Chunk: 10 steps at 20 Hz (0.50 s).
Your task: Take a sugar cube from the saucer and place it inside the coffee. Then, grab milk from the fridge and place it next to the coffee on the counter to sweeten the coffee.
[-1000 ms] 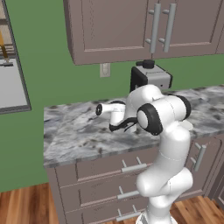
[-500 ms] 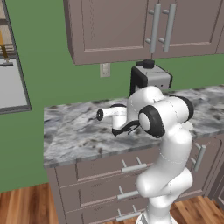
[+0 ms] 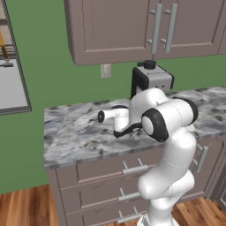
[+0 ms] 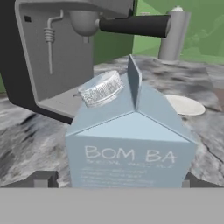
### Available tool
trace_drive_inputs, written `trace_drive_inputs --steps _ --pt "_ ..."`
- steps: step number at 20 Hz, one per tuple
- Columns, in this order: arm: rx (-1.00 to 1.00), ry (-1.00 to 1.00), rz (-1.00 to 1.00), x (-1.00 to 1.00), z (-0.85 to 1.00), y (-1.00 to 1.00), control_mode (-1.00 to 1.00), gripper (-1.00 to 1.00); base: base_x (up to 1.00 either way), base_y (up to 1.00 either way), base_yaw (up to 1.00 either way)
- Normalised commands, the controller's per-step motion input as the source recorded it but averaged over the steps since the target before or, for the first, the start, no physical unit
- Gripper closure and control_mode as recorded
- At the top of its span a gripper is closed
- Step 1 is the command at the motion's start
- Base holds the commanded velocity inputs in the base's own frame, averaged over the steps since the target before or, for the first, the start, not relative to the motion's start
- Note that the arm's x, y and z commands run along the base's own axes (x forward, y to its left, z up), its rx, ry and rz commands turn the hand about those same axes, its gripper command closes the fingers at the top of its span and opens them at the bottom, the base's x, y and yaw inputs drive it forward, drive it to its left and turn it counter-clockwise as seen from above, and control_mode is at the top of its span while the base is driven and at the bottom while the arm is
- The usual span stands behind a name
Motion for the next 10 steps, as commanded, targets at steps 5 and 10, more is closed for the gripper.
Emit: trace_drive_inputs --steps 5,10 --pt "0.00 -0.09 0.00 -0.16 0.00 0.12 -1.00 -1.00 0.00 0.00 0.00" --pt "0.00 -0.10 0.00 -0.09 0.00 0.26 -1.00 -1.00 0.00 0.00 0.00"
